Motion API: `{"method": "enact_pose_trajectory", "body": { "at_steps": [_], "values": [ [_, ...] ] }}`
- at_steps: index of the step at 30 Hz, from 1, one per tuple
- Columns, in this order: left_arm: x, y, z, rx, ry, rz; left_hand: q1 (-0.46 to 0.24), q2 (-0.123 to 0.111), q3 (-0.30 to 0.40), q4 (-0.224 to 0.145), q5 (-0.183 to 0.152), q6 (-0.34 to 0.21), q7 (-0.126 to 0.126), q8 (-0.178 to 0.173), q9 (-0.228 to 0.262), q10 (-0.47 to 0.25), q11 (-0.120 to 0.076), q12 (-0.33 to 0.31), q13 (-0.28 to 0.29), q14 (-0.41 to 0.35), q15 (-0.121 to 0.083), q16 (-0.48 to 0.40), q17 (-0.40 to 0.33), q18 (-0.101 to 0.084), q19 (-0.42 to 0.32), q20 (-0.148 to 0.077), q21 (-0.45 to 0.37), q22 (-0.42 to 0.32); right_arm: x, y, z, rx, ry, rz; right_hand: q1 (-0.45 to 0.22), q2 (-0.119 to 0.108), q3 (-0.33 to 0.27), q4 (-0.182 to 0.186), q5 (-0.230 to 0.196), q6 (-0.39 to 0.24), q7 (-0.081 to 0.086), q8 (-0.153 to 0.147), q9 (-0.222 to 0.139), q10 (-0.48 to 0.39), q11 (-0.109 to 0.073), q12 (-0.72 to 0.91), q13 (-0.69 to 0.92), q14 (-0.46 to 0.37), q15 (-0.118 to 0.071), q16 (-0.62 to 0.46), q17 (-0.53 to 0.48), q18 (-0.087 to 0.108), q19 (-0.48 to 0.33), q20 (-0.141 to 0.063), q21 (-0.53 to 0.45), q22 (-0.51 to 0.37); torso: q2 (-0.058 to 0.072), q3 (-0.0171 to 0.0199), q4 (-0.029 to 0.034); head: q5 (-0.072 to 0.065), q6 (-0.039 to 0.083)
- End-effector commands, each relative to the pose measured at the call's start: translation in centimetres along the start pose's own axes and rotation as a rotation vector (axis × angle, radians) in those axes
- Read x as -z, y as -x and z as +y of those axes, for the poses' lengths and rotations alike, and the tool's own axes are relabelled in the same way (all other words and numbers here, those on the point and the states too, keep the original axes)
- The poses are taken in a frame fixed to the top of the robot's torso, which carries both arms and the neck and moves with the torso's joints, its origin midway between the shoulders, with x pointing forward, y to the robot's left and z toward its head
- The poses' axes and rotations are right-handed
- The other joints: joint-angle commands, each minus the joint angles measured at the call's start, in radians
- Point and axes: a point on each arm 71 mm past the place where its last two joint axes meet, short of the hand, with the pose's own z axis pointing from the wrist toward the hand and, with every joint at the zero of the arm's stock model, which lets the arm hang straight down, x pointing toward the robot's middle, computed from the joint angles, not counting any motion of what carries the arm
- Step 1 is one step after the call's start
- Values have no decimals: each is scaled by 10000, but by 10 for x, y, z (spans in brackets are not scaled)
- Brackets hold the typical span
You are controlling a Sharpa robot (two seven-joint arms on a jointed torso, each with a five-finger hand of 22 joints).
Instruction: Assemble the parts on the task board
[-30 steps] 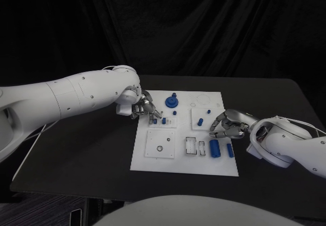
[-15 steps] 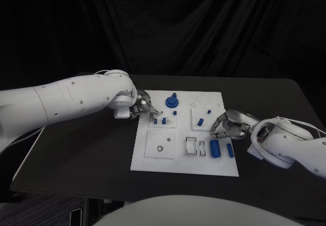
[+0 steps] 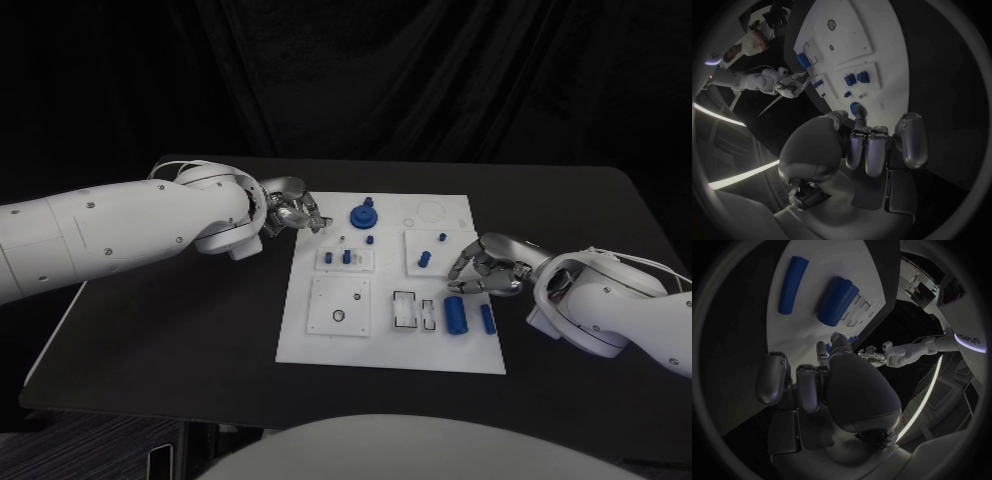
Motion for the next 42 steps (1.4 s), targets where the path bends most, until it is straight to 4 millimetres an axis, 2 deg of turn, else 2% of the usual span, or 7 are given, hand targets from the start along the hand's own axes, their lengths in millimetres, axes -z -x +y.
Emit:
{"method": "enact_pose_trajectory", "body": {
  "at_steps": [1, 12, 16, 18, 27, 36, 42],
  "values": [
    [7, 4, -8, -371, -916, -1530, 157, 11, -126, 18, -576, -53, -38, 121, 29, 1056, -88, 36, 2608, 1057, -53, 27, 2635, -77, 91, 9, 81, 1831, 1, -1, -1, 30, -121, -35, 435, 422, 58, -17, 16, -57, 44, 47, -12, 208, -239, -146, -445, 668, -87, -42, 863, 57, -68, -4, -52, 1509, -4, 5, -13, 28, 1],
    [9, -34, 3, -360, -501, -835, 169, 139, -434, 170, -1379, 70, -79, 424, 40, 1056, -122, 36, 2608, 1057, -87, 27, 2635, -98, 164, -19, 193, 1860, 4, 3, 3, -125, 390, -814, 307, 394, 7, 28, -14, -8, 46, 79, -12, 274, -237, -98, -337, 695, -88, 17, 958, 28, -10, -6, 69, 1558, -14, 1, 12, -47, 1],
    [7, -42, 5, -363, -338, -598, 72, 189, -571, 181, -1711, 102, -95, 529, 55, 1056, -138, 36, 2608, 1057, -103, 27, 2635, -89, 153, -35, 160, 1848, 7, 7, 5, -222, 704, -1466, 233, 148, -128, -22, -276, 41, 13, 118, -20, 371, -264, -32, -196, 737, -108, 100, 1089, -10, 81, -20, 243, 1632, -43, 2, 34, -86, 1],
    [7, -44, 6, -360, -289, -536, 36, 198, -621, 183, -1783, 94, -95, 552, 56, 1056, -139, 36, 2608, 1057, -107, 27, 2635, -84, 144, -39, 139, 1841, 8, 8, 6, -261, 807, -1743, 266, 91, -143, -33, -323, 47, 10, 126, -21, 398, -268, -13, -151, 741, -112, 110, 1105, -16, 95, -25, 269, 1644, -42, 8, 1, -44, 1],
    [5, -50, 9, -410, -124, -264, -102, 260, -741, 201, -1849, 83, -92, 600, 45, 1056, -139, 36, 2608, 1057, -110, 27, 2635, -74, 122, -45, 89, 1824, 12, 13, 3, -311, 767, -2217, 721, -147, -95, -167, -251, 81, 10, 187, -23, 472, -275, 37, -34, 742, -124, 109, 1099, -26, 133, -43, 307, 1680, -9, -27, -8, -12, 1],
    [3, -59, 14, -419, 175, 50, -198, 293, -825, 198, -1816, 13, -80, 577, 5, 1056, -129, 36, 2608, 1057, -105, 27, 2635, -50, 66, -44, -20, 1790, 12, 11, 1, -284, 638, -1989, 637, -52, -80, -21, -61, 97, 17, 208, -26, 467, -265, 32, -45, 737, -116, 99, 1083, -27, 137, -39, 300, 1689, -5, 5, -12, -37, 1],
    [1, -66, 17, -393, 283, 197, -203, 296, -837, 190, -1800, -6, -79, 568, -6, 1056, -127, 36, 2608, 1057, -104, 27, 2635, -41, 46, -43, -58, 1778, 12, 11, 0, -275, 621, -1916, 620, -37, -79, -8, -32, 100, 15, 212, -26, 471, -267, 35, -38, 735, -116, 92, 1071, -25, 135, -39, 292, 1687, -11, 1, -12, -32, 1]
  ]
}}
